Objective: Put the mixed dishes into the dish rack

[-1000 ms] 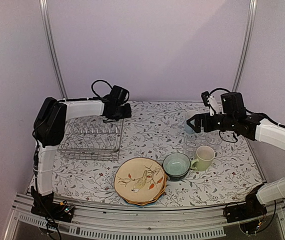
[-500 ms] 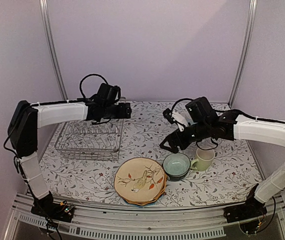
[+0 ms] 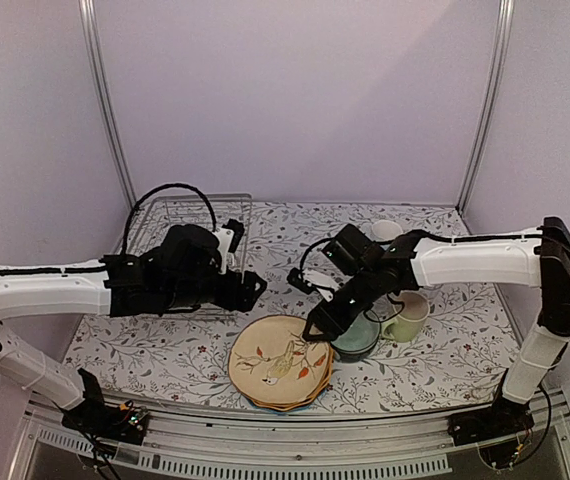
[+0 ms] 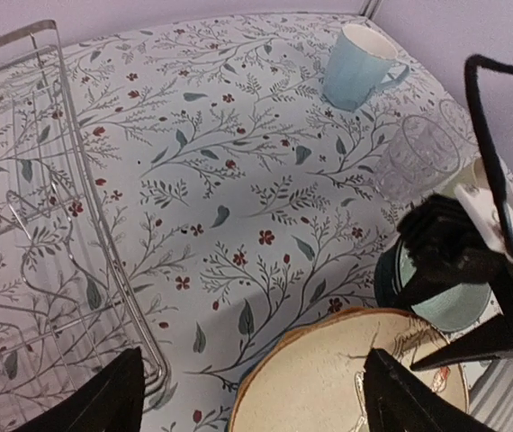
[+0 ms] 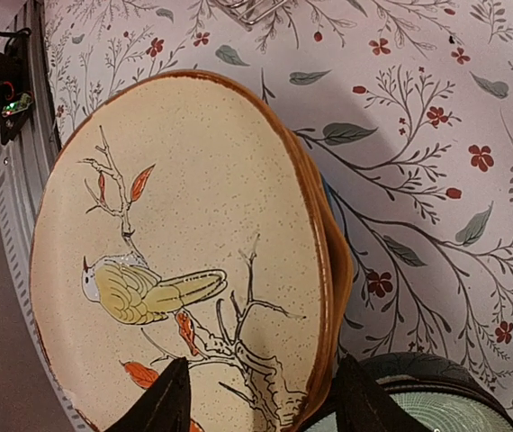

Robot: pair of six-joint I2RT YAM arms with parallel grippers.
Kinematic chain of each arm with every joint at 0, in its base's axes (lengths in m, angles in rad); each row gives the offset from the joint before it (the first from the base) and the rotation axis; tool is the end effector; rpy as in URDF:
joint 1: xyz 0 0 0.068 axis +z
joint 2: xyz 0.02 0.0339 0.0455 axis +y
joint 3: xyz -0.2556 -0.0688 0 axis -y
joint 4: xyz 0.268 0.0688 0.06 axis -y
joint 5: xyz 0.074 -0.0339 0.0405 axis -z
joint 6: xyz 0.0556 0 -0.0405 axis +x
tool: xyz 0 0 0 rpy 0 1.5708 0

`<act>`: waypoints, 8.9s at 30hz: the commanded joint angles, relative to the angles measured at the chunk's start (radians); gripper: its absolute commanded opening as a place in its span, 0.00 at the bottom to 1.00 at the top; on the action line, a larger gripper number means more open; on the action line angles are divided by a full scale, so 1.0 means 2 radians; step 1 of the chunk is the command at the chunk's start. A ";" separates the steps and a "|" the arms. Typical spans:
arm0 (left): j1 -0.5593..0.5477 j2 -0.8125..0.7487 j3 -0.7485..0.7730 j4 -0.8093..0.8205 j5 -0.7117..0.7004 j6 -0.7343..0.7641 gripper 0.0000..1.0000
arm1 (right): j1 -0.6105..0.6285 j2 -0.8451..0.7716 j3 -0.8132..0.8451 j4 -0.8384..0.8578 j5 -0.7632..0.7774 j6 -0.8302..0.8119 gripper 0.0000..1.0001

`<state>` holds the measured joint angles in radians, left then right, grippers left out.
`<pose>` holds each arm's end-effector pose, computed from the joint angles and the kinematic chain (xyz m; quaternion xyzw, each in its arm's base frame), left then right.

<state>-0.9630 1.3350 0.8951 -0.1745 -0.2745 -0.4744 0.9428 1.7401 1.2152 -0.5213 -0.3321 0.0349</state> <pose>0.2023 -0.2644 0.2287 0.1516 0.8686 -0.2087 0.4231 0.2136 0.3250 0.1735 -0.4562 0.8372 0.2610 0.1508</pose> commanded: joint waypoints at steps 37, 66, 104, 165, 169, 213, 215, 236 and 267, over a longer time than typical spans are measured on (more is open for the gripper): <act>-0.064 -0.023 -0.037 -0.016 -0.062 -0.047 0.79 | -0.247 -0.079 0.060 -0.054 0.233 0.041 0.49; -0.062 0.039 0.010 -0.002 -0.071 -0.015 0.83 | -0.342 0.197 0.294 -0.096 0.140 0.008 0.32; 0.121 0.021 -0.008 0.239 0.269 -0.043 1.00 | -0.260 -0.028 0.206 0.081 -0.171 0.104 0.00; 0.201 -0.024 0.058 0.106 0.250 0.042 0.00 | -0.241 -0.060 0.052 0.305 -0.292 0.288 0.97; 0.257 -0.012 0.126 -0.046 0.170 0.080 0.00 | -0.241 -0.065 0.047 0.282 -0.270 0.254 0.97; 0.440 0.538 0.740 -0.456 0.105 0.175 0.23 | -0.241 -0.061 -0.044 0.291 -0.255 0.217 0.97; 0.443 0.543 0.740 -0.456 0.108 0.173 0.28 | -0.241 -0.061 -0.045 0.292 -0.254 0.217 0.97; 0.447 0.559 0.734 -0.423 0.127 0.171 0.99 | -0.241 -0.057 -0.051 0.287 -0.254 0.216 0.97; 0.278 0.040 0.192 -0.127 0.042 0.094 0.99 | -0.339 -0.232 -0.105 -0.082 0.213 0.136 0.91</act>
<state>-0.3511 1.4567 1.3697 -0.4767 -0.1711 -0.2504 0.3317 1.2541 1.0275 -0.6556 0.0280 0.3344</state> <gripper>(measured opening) 0.995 0.925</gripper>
